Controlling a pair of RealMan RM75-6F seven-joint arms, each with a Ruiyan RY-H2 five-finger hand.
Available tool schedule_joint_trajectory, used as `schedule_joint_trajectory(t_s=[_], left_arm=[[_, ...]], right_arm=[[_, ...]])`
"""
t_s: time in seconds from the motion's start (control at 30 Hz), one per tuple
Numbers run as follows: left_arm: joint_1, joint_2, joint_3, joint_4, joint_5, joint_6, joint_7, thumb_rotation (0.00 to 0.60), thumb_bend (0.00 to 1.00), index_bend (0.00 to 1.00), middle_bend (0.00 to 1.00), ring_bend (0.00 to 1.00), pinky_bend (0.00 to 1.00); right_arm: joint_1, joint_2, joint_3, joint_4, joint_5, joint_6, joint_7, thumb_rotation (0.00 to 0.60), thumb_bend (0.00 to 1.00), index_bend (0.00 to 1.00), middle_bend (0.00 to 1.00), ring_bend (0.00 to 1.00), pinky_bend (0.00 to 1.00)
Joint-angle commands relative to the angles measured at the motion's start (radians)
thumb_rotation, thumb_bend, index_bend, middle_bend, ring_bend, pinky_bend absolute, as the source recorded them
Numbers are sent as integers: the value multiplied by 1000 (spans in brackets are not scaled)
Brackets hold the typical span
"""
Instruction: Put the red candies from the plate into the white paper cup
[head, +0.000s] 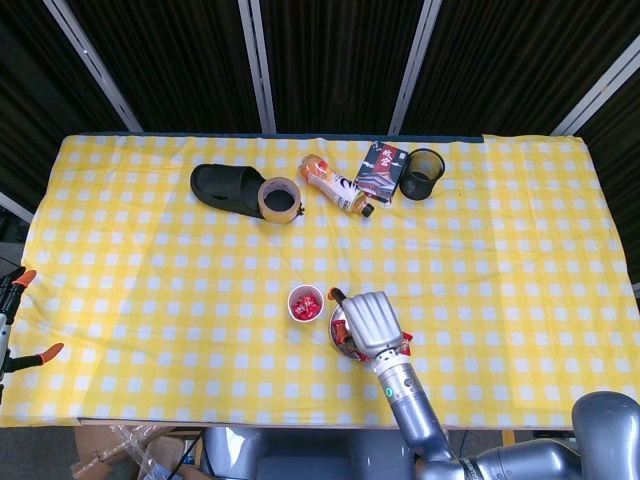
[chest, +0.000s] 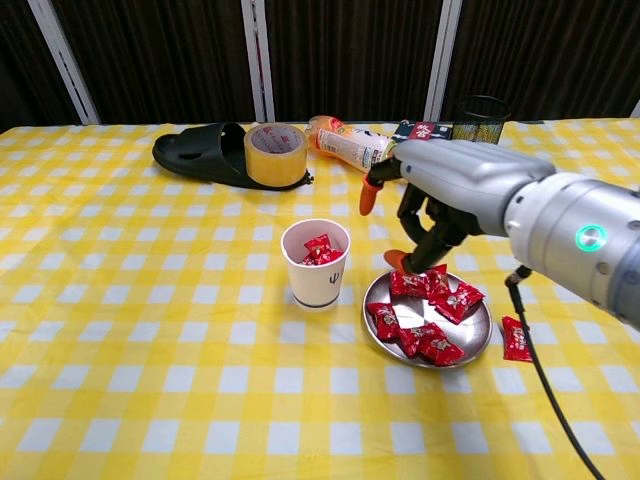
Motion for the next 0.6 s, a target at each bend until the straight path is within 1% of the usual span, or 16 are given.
schedule_joint_trajectory(t_s=[0.03,0.17,0.33,0.43,0.6], left_arm=[[3,-2,0,0,5,7,0,600,45,0,0,0,0],[6,-6,2,1,13,18,8,600,45,0,0,0,0],[9,-14,4,2,21,30,26,600,45,0,0,0,0],[12,-19,3,4,24,41,37,600,45,0,0,0,0],[15,-26,0,7,21,50,44,600,45,0,0,0,0]], right_arm=[[-43,35,-52,-24,-21,28,9,600,415,328,790,940,837],[-91,64,-114,-33,-55,44,37,600,415,330,790,940,837],[-136,69,-183,-25,-107,47,60,600,415,345,790,941,837],[-155,65,-202,-4,-122,49,57,600,415,345,790,940,837],[-179,79,-204,9,-102,42,58,600,414,337,790,941,837]])
